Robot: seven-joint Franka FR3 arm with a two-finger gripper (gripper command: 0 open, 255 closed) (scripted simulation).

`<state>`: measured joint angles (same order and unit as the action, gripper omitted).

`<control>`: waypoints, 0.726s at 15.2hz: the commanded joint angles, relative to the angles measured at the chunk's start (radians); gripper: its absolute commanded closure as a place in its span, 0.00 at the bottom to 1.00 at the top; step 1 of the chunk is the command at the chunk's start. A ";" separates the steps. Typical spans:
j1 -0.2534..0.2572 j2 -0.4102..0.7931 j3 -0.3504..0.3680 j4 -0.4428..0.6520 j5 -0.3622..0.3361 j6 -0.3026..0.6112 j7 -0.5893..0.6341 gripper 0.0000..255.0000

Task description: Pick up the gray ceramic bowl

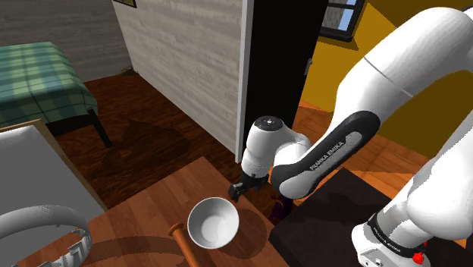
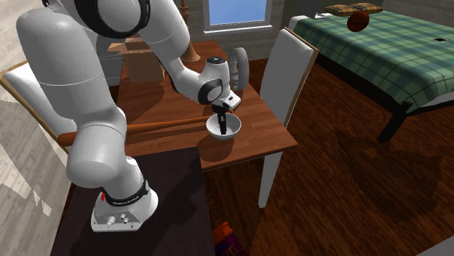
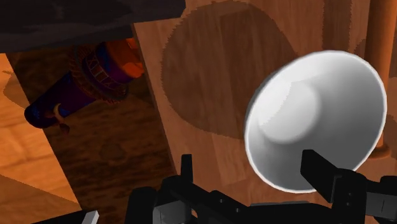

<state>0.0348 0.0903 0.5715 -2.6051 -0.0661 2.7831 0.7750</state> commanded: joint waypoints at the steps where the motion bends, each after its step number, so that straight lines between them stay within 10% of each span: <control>1: 0.046 0.110 -0.058 0.054 -0.199 0.051 0.178 0.00; 3: 0.134 0.200 -0.151 0.119 -0.329 0.079 0.306 0.00; 11: 0.251 0.314 -0.292 0.155 -0.448 0.165 0.404 0.00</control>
<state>0.2668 0.3864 0.3025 -2.4544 -0.4932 2.9315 1.1603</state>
